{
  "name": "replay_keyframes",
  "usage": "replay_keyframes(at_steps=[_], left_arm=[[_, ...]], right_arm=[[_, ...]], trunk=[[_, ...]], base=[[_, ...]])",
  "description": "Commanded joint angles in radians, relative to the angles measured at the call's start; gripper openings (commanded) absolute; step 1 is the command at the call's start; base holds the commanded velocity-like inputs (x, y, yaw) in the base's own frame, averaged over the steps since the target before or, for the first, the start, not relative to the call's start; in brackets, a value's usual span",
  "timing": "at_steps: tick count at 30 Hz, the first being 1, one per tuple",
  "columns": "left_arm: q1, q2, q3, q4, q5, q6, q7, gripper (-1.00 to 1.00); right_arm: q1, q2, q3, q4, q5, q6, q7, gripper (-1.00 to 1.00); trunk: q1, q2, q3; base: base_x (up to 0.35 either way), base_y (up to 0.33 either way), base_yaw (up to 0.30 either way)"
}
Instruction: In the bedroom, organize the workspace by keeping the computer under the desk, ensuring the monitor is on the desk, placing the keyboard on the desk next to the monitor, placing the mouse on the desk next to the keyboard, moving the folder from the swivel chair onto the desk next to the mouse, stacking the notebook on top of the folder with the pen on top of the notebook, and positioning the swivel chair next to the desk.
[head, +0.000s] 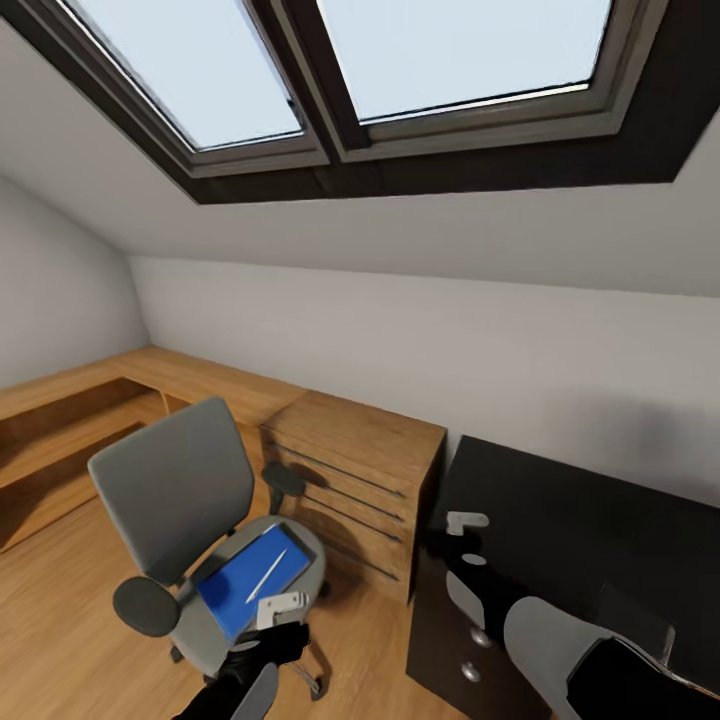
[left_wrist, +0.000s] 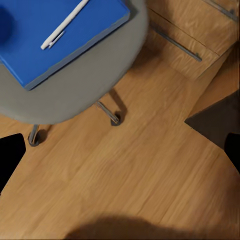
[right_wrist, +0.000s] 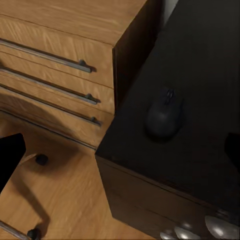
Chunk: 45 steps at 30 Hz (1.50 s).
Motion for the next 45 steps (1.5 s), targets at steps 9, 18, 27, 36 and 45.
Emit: replay_keyframes(at_steps=[9,18,27,36,45], left_arm=[[0.000,0.007,-0.025,-0.097,0.012,-0.011,0.022,1.00],[0.003,0.016,-0.023,-0.231,0.016,-0.011,0.030,1.00],[0.029,0.045,-0.024,-0.388,0.017,-0.009,0.031,1.00],[0.039,0.047,-0.029,-0.399,0.016,-0.009,0.032,1.00],[0.039,0.047,-0.030,-0.401,0.011,-0.010,0.034,1.00]], right_arm=[[-0.001,-0.001,0.005,0.056,-0.011,-0.001,-0.005,1.00],[-0.003,-0.054,0.000,0.057,-0.017,0.080,-0.005,1.00],[-0.003,-0.076,0.000,0.055,-0.019,0.140,-0.005,1.00],[-0.003,-0.078,0.000,0.055,-0.019,0.141,-0.005,1.00],[-0.003,-0.080,0.000,0.058,-0.021,0.143,-0.005,1.00]], trunk=[[-0.034,0.062,0.026],[-0.049,0.090,0.039],[-0.037,0.069,0.029],[-0.003,0.006,0.001],[0.032,-0.057,-0.027]], base=[[0.334,0.000,0.000],[0.332,0.040,0.000],[0.075,0.020,0.000],[0.000,0.000,0.000],[0.000,0.000,0.000]])
